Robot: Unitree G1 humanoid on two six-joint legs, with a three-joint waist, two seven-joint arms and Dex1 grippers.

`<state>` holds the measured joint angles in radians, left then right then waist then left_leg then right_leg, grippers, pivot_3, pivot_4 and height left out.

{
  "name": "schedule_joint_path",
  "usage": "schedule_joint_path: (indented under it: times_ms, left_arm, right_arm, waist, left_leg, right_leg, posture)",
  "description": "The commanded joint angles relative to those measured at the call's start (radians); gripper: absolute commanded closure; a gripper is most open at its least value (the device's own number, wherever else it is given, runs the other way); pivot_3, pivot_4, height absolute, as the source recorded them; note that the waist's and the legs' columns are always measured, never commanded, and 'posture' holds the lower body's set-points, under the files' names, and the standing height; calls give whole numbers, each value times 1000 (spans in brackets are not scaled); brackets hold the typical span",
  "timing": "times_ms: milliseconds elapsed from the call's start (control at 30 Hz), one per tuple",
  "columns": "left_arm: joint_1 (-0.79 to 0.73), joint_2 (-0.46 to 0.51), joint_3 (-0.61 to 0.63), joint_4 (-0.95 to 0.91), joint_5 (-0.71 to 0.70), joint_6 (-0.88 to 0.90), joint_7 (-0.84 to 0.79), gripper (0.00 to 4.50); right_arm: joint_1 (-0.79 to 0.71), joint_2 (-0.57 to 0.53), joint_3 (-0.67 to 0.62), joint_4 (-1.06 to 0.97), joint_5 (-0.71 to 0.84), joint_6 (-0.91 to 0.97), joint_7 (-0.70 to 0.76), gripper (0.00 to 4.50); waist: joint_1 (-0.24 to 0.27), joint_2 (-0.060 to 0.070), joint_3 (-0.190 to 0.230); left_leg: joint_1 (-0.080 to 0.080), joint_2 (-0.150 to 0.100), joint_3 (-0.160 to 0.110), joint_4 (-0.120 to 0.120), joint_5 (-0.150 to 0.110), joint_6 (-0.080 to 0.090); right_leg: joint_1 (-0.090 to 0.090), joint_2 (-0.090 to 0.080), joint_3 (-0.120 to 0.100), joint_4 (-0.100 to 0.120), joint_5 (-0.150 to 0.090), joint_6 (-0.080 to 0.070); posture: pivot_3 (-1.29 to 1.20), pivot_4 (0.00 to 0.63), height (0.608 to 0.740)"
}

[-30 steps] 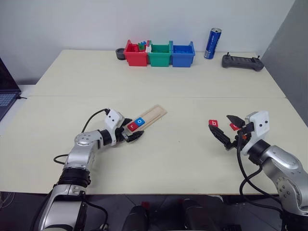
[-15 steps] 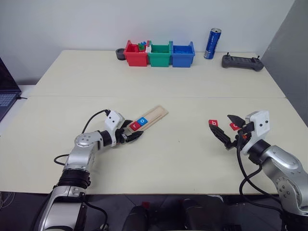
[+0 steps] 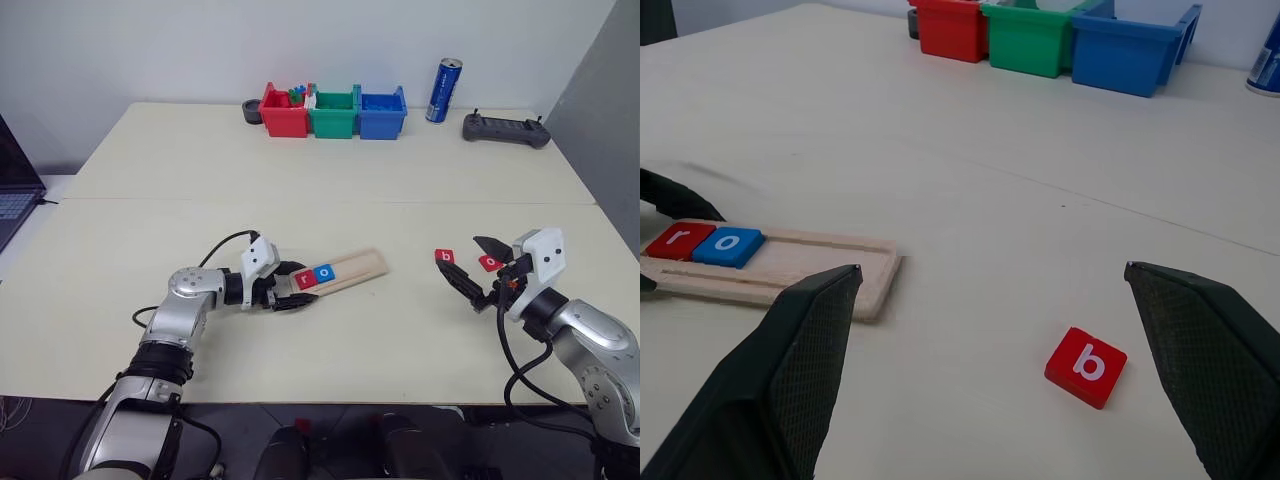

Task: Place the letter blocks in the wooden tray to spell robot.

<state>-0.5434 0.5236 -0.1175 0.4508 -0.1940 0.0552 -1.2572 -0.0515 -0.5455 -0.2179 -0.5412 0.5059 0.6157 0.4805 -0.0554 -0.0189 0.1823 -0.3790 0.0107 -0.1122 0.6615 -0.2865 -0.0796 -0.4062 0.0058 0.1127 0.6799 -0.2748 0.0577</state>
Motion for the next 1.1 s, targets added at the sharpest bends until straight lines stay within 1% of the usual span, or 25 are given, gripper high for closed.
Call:
schedule_joint_path:
  times_ms: [33, 233, 533, 767, 1100]
  left_arm:
    - [-35, 9, -23, 31, 13, -71, -64, 1118]
    - [-113, -22, -55, 178, 53, -199, -124, 1118]
    - [-249, -106, -46, 456, 91, -377, -157, 1118]
    - [-301, -141, -50, 555, 122, -460, -186, 1118]
    - [-341, -171, -41, 624, 157, -484, -148, 1118]
  right_arm:
    - [7, -13, -38, -22, 15, -24, 14, 0]
    - [32, -21, -49, -51, 33, -18, 34, 0]
    - [58, -34, -46, -66, 49, -19, 63, 0]
    - [57, -41, -49, -66, 51, -13, 69, 0]
    - [53, -24, -28, -81, 50, -4, 47, 0]
  waist:
    - [0, 0, 0]
    - [0, 0, 0]
    - [0, 0, 0]
    - [-1, -1, 0]
    - [-1, -1, 0]
  left_leg:
    - [0, 0, 0, 0, 0, 0]
    - [0, 0, 0, 0, 0, 0]
    - [-1, 0, 0, 1, 0, 1]
    - [-1, 0, 0, 1, 0, 1]
    - [-1, -1, -1, 1, 0, 1]
  right_leg:
    - [0, 0, 0, 0, 0, 0]
    - [0, 0, 0, 0, 0, 0]
    - [0, 0, 0, 0, 0, 0]
    - [0, 0, 0, 0, 0, 0]
    - [0, 0, 0, 0, 0, 0]
  posture:
    - [0, 150, 740]
    - [0, 150, 740]
    - [0, 150, 740]
    - [0, 150, 740]
    - [0, 150, 740]
